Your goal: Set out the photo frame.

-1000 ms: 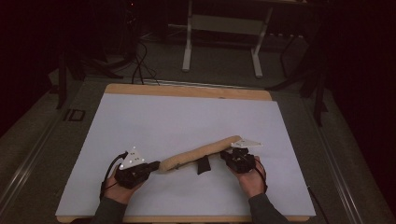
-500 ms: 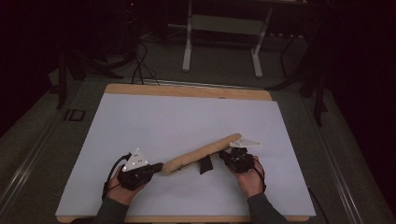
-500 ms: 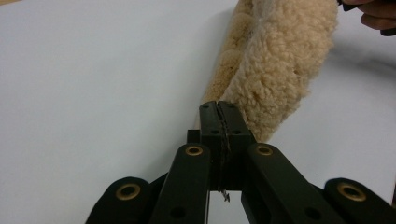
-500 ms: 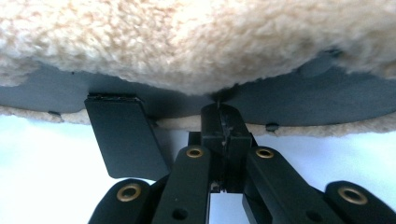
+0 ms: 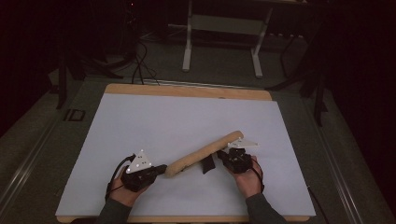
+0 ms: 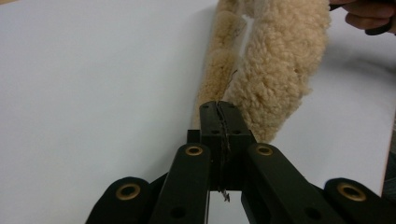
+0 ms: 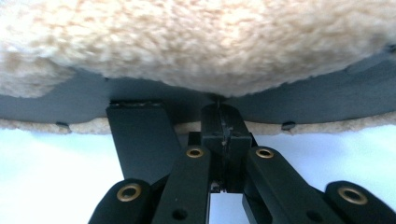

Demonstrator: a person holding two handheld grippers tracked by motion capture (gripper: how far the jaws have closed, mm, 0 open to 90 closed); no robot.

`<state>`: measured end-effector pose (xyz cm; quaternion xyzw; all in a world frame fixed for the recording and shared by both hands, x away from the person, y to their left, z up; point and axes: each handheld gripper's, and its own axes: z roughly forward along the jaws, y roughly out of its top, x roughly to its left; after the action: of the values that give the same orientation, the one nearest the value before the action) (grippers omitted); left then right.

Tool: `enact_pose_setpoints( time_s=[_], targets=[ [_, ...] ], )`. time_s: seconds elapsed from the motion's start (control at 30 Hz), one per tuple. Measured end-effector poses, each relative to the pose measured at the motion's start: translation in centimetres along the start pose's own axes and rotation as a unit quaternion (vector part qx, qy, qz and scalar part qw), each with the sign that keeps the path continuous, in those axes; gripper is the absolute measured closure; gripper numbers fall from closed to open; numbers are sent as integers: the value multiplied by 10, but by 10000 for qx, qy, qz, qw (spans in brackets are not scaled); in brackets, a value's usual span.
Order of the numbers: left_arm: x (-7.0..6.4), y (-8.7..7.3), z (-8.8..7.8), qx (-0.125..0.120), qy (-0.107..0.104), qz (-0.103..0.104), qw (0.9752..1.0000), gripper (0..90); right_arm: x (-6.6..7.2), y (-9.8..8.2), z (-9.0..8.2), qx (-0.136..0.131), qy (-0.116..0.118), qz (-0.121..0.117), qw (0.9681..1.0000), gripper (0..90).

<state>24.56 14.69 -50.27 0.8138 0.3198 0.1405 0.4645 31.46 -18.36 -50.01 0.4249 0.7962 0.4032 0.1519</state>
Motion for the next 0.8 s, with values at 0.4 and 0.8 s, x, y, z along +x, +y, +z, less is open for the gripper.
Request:
enact_pose_setpoints(
  time_s=[0.4, 0.8],
  targets=[
    [-10, 3, 7, 13, -171, 82, 9998, 900, 5, 1, 0, -48, -4, -80, 10000, 900],
    [-27, 6, 18, 67, -413, 253, 9988, 900, 10, 3, -1, -110, 14, -123, 9999, 900]
  ],
)
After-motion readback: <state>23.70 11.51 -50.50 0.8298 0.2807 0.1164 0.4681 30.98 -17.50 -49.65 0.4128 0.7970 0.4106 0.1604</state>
